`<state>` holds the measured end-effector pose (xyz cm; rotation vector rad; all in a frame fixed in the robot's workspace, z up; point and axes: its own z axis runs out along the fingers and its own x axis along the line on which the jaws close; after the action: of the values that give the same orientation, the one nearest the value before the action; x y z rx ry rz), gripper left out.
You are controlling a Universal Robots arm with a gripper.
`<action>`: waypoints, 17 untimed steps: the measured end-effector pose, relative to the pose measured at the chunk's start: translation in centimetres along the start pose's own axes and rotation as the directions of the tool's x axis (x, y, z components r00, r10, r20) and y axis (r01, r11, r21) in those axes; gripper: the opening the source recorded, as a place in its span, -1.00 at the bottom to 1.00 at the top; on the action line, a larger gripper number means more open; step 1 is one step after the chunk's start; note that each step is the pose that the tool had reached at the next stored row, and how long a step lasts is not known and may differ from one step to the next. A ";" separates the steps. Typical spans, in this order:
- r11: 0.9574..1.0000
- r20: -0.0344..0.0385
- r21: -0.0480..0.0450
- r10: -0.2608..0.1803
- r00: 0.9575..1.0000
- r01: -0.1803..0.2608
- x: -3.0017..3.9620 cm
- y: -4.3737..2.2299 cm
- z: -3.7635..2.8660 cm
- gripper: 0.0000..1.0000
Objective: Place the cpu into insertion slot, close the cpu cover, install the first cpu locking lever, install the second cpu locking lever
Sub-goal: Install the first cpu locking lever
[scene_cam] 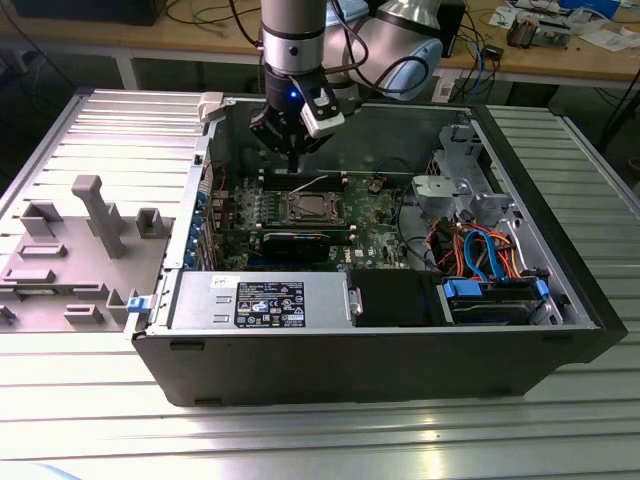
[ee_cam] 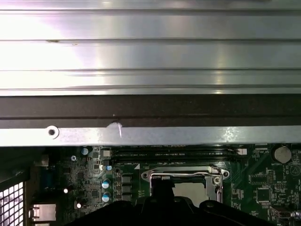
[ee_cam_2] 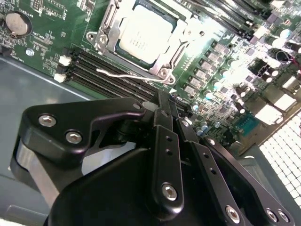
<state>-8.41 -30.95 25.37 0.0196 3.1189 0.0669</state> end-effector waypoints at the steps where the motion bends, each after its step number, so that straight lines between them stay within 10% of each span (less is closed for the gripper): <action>1: 1.000 0.000 -0.007 0.000 1.000 0.000 -0.03 -0.04 0.06 -0.79; 17: 1.000 0.000 -0.013 0.002 1.000 -0.002 -1.26 0.16 1.49 -0.79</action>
<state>-7.12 -30.74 23.91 0.0223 3.1185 0.0871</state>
